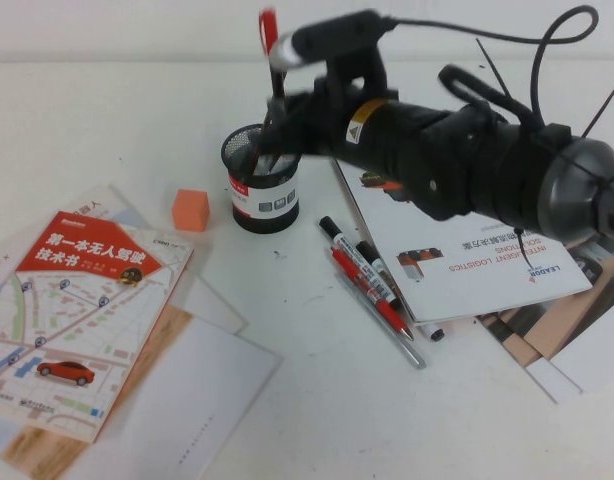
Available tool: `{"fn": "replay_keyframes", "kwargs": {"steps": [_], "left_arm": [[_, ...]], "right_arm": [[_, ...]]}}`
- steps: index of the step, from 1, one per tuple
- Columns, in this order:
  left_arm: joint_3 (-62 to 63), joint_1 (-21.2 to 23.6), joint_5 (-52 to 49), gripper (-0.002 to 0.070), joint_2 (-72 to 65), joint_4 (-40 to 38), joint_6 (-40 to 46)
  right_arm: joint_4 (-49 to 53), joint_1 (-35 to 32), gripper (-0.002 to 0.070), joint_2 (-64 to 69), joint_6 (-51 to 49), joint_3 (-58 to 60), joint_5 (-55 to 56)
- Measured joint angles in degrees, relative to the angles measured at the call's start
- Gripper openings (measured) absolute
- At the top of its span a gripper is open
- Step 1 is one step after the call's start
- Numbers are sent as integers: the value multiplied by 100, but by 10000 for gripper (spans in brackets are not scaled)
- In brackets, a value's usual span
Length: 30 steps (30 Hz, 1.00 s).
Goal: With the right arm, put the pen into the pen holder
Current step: Place the pen onto the pen holder
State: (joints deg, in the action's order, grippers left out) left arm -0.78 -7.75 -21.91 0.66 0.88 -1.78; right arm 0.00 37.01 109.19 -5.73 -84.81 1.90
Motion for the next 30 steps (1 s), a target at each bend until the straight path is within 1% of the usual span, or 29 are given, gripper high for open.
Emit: {"fn": "replay_keyframes", "kwargs": {"steps": [2, 3, 5, 7, 10, 14, 21, 23, 25, 30], "left_arm": [[0, 0, 0, -4, 0, 0, 0], [0, 0, 0, -4, 0, 0, 0], [0, 0, 0, -4, 0, 0, 0], [0, 0, 0, -4, 0, 0, 0], [0, 0, 0, -4, 0, 0, 0], [0, 0, 0, -4, 0, 0, 0], [0, 0, 0, -4, 0, 0, 0], [0, 0, 0, -4, 0, 0, 0], [0, 0, 0, -4, 0, 0, 0], [0, 0, 0, -4, 0, 0, 0]], "right_arm": [[943, -71, 62, 94, -1132, 0, 803], [1344, -104, 62, 180, -1496, 0, 1354], [1785, -169, 62, 390, -1820, 0, 2385], [1929, -206, 62, 611, -1891, 0, 3065], [1755, -206, 62, 900, -1549, -22, 3346], [1509, -206, 62, 1231, -996, -46, 3386], [1429, -206, 62, 1395, -855, -65, 3386], [1417, -206, 74, 1445, -855, -65, 3386], [1417, -206, 112, 1470, -855, -65, 3334], [1391, -206, 298, 1504, -935, -65, 3287]]}}
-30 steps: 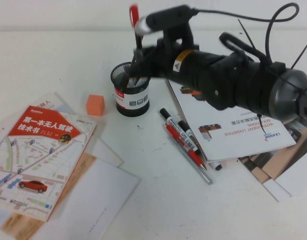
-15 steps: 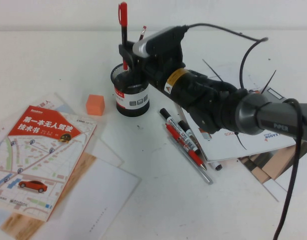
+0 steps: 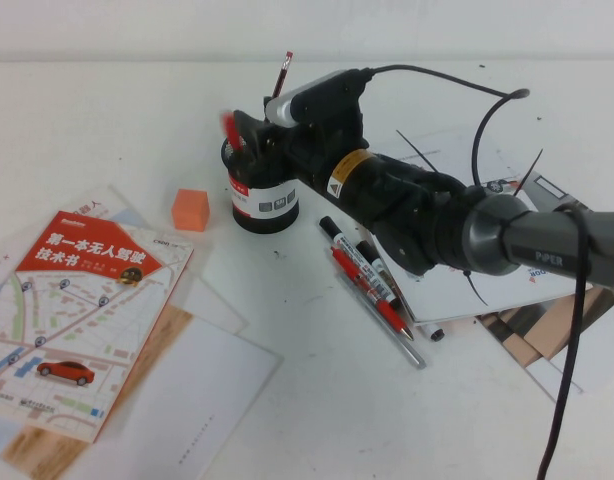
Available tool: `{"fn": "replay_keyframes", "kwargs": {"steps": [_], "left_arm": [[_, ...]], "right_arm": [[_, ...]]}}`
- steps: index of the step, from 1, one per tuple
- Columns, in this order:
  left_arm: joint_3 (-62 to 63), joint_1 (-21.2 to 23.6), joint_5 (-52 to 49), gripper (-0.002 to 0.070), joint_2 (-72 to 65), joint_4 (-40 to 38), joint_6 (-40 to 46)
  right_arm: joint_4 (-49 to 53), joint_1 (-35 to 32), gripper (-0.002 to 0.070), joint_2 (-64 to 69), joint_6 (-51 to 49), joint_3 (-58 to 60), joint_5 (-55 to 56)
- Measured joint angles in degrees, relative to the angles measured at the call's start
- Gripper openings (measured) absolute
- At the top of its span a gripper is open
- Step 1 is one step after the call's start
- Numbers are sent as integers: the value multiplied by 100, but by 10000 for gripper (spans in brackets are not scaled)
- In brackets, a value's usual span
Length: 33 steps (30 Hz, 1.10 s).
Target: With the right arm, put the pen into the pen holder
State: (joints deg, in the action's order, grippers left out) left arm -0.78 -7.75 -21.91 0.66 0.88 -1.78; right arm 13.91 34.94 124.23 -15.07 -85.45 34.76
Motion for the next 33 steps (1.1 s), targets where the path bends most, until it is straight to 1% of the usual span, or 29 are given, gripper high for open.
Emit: {"fn": "replay_keyframes", "kwargs": {"steps": [1, 3, 5, 6, 8, 10, 11, 13, 15, 18, 22, 27, 33], "left_arm": [[0, 0, 0, -4, 0, 0, 0], [0, 0, 0, -4, 0, 0, 0], [0, 0, 0, -4, 0, 0, 0], [0, 0, 0, -4, 0, 0, 0], [0, 0, 0, -4, 0, 0, 0], [0, 0, 0, -4, 0, 0, 0], [0, 0, 0, -4, 0, 0, 0], [0, 0, 0, -4, 0, 0, 0], [0, 0, 0, -4, 0, 0, 0], [0, 0, 0, -4, 0, 0, 0], [0, 0, 0, -4, 0, 0, 0], [0, 0, 0, -4, 0, 0, 0], [0, 0, 0, -4, 0, 0, 0]], "right_arm": [[-15, 0, 326, 0, 0, 0, -13], [-24, 0, 348, 9, 0, 0, -38], [-24, 0, 340, -17, 0, 0, -51], [-13, 0, 318, -54, 0, 0, -64], [113, 0, 242, -175, -13, 0, -90], [370, 0, 115, -397, -118, 10, -99], [519, 0, 78, -515, -267, 36, -99], [816, 0, 22, -883, -679, 176, -40], [1040, 0, 0, -1329, -1015, 454, 108], [1243, 0, -13, -1993, -1222, 1165, 255], [1576, -9, -18, -2872, -1222, 2202, 258], [2218, -9, -19, -4023, -1222, 3484, -101], [2380, -60, -19, -4842, -1222, 4572, -169]]}}
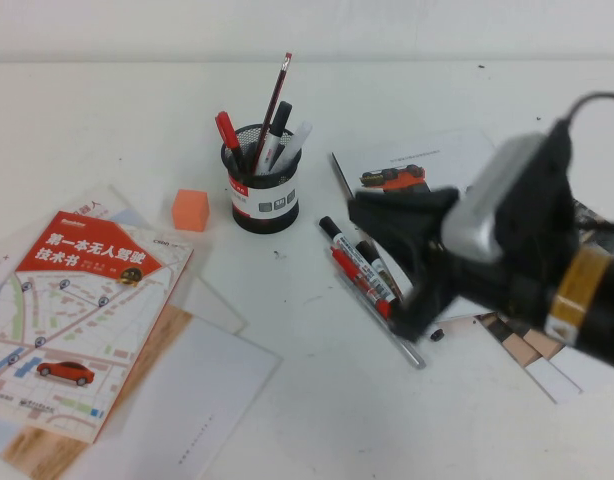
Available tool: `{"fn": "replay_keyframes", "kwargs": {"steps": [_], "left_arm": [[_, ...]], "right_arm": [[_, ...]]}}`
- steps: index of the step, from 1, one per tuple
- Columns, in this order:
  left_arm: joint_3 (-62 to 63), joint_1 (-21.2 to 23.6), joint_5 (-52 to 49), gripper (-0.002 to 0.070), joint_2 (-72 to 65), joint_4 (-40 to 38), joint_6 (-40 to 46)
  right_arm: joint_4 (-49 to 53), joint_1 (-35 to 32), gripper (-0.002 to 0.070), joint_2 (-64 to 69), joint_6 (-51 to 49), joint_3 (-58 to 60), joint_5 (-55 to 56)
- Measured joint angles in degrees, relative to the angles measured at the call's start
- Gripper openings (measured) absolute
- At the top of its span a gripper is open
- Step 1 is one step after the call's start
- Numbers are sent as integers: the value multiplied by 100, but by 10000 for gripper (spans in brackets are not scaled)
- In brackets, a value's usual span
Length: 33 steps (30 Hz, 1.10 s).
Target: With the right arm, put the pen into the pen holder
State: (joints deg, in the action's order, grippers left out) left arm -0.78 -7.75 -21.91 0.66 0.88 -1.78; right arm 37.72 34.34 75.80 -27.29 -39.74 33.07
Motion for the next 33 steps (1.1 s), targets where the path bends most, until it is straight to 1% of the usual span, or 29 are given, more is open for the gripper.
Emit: {"fn": "replay_keyframes", "kwargs": {"steps": [6, 12, 14, 17, 21, 28, 31, 33], "left_arm": [[0, 0, 0, -4, 0, 0, 0], [0, 0, 0, -4, 0, 0, 0], [0, 0, 0, -4, 0, 0, 0], [0, 0, 0, -4, 0, 0, 0], [0, 0, 0, -4, 0, 0, 0], [0, 0, 0, -4, 0, 0, 0], [0, 0, 0, -4, 0, 0, 0], [0, 0, 0, -4, 0, 0, 0]], "right_arm": [[-290, 0, -19, -677, 0, 911, -16], [-947, 0, -19, -1433, 0, 1645, -245], [-1213, 0, -19, -1701, 0, 1808, -469], [-1517, -31, -19, -2287, 0, 1891, -1253], [-1692, -350, -19, -3308, 0, 1928, -2434], [-1732, -1486, -19, -4885, 0, 1971, -4587], [-1767, -1808, -19, -5465, 0, 1971, -5622], [-1836, -1975, -19, -5778, 0, 1980, -6113]]}}
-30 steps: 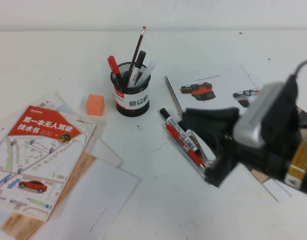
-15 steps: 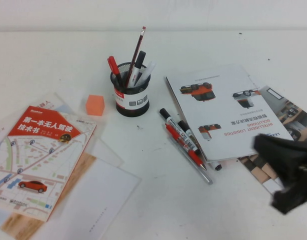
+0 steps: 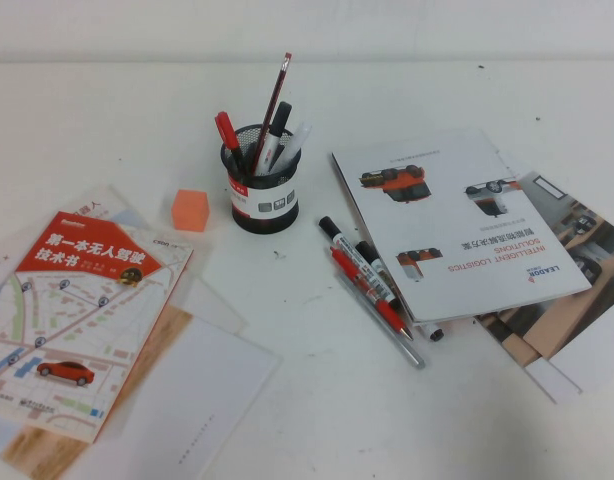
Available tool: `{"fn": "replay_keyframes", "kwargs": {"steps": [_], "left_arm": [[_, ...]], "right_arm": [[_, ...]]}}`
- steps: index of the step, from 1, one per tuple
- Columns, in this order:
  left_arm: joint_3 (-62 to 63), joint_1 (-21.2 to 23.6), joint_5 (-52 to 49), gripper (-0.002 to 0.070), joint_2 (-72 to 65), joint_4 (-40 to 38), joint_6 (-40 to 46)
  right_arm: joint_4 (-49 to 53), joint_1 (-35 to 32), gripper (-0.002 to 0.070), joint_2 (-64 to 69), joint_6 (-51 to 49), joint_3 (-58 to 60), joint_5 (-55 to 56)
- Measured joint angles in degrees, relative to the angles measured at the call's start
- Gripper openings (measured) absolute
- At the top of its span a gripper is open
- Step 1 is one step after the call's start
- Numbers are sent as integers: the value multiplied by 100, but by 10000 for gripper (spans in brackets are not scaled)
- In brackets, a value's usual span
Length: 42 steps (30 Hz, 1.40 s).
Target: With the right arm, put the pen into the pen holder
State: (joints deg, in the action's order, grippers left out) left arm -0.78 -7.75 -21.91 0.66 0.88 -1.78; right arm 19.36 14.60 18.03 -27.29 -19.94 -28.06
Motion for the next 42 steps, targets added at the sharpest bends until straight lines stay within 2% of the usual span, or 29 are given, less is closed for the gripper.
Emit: {"fn": "replay_keyframes", "kwargs": {"steps": [5, 12, 17, 19, 23, 29, 42], "left_arm": [[0, 0, 0, -4, 0, 0, 0], [0, 0, 0, -4, 0, 0, 0], [0, 0, 0, -4, 0, 0, 0], [0, 0, 0, -4, 0, 0, 0], [0, 0, 0, -4, 0, 0, 0], [0, 0, 0, -4, 0, 0, 0], [0, 0, 0, -4, 0, 0, 0]], "right_arm": [[-88, -495, -19, -650, 0, 78, -354], [-101, -584, -19, -741, 82, 91, -207], [-241, -598, -19, -765, 1123, 524, 1083], [-721, -633, -19, -929, 1615, 778, 1572], [-1571, -800, -19, -1383, 2332, 1355, 1855], [-1936, -1001, -19, -1842, 2128, 2095, 1831], [-1936, -1001, -19, -1850, 1821, 2134, 785]]}}
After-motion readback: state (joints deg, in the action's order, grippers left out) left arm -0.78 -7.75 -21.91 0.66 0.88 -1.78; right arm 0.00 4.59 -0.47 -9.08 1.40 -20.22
